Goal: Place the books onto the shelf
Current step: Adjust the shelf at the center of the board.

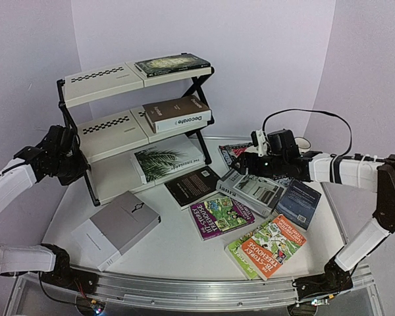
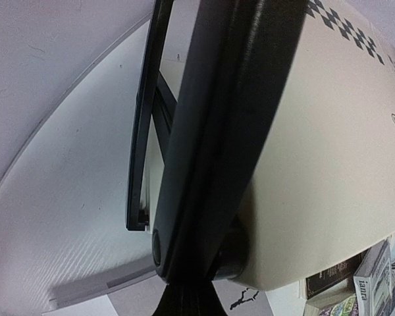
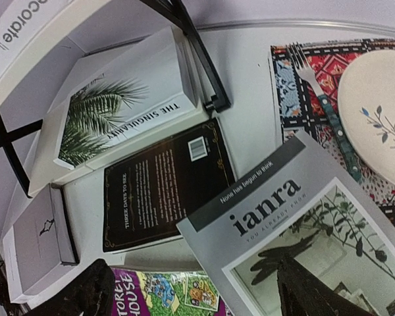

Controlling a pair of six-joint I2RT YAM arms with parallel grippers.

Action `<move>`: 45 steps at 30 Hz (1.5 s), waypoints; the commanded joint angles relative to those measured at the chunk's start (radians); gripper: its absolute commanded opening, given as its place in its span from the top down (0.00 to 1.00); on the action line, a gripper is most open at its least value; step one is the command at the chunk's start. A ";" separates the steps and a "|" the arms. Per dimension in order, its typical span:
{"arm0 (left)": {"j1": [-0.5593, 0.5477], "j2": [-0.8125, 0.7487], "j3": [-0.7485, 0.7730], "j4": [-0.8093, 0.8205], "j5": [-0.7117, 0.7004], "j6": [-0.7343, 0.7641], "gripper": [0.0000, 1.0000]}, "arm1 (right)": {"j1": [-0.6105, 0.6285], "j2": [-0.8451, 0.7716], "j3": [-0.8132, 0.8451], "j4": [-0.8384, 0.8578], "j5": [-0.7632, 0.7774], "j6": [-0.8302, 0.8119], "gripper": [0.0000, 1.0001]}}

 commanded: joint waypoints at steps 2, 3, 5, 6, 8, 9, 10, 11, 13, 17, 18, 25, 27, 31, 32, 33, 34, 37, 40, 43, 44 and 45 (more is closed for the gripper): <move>0.006 0.047 0.029 0.118 -0.124 0.062 1.00 | -0.001 -0.064 -0.038 -0.075 0.012 0.051 0.15; 0.009 0.050 0.029 0.128 -0.134 0.071 1.00 | -0.001 -0.066 -0.045 -0.081 0.010 0.062 0.15; 0.013 0.060 0.030 0.148 -0.144 0.085 1.00 | 0.000 -0.075 -0.057 -0.091 0.007 0.081 0.15; 0.014 0.067 0.030 0.159 -0.147 0.092 1.00 | -0.001 -0.080 -0.064 -0.095 0.006 0.089 0.15; 0.019 0.080 0.029 0.178 -0.156 0.102 1.00 | -0.001 -0.090 -0.083 -0.100 0.006 0.105 0.15; 0.021 0.086 0.028 0.189 -0.155 0.105 1.00 | 0.000 -0.096 -0.091 -0.102 0.005 0.112 0.15; 0.023 0.092 0.026 0.204 -0.146 0.111 1.00 | 0.000 -0.101 -0.097 -0.103 0.002 0.117 0.15; 0.023 0.097 0.022 0.225 -0.134 0.118 1.00 | 0.000 -0.105 -0.102 -0.106 -0.002 0.120 0.15; 0.024 0.107 0.018 0.260 -0.121 0.126 1.00 | -0.001 -0.108 -0.103 -0.119 -0.004 0.126 0.15; 0.030 0.155 0.049 0.290 -0.121 0.160 1.00 | -0.001 -0.114 -0.088 -0.182 0.003 0.142 0.15; 0.030 0.165 0.057 0.298 -0.117 0.168 1.00 | -0.001 -0.118 -0.083 -0.202 0.010 0.147 0.14; 0.031 0.200 0.089 0.324 -0.052 0.202 1.00 | -0.002 -0.140 -0.046 -0.406 0.133 0.172 0.09; 0.030 0.164 0.072 0.323 -0.016 0.199 0.98 | -0.001 -0.143 -0.037 -0.462 0.168 0.170 0.07; 0.030 0.074 0.050 0.268 0.060 0.203 0.92 | -0.002 -0.140 -0.030 -0.509 0.113 0.171 0.06; 0.030 0.057 0.053 0.232 0.077 0.200 0.90 | -0.001 -0.135 -0.030 -0.508 0.079 0.178 0.06; 0.030 0.040 0.055 0.198 0.093 0.196 0.88 | 0.000 -0.129 -0.030 -0.506 0.047 0.184 0.07; 0.031 0.025 0.055 0.170 0.111 0.188 0.86 | 0.005 -0.123 -0.029 -0.500 0.009 0.188 0.07; 0.031 -0.024 0.043 0.082 0.165 0.141 0.71 | 0.040 -0.107 -0.017 -0.478 -0.021 0.199 0.10; 0.031 -0.074 0.003 0.017 0.244 0.065 0.46 | 0.107 -0.080 0.017 -0.446 -0.026 0.209 0.10; 0.030 -0.105 -0.048 -0.045 0.286 -0.025 0.29 | 0.179 -0.024 0.061 -0.394 -0.042 0.222 0.10; 0.030 -0.111 -0.063 -0.065 0.288 -0.052 0.18 | 0.201 -0.002 0.071 -0.352 -0.053 0.228 0.10; 0.030 -0.115 -0.080 -0.083 0.290 -0.081 0.05 | 0.219 0.026 0.084 -0.309 -0.066 0.234 0.10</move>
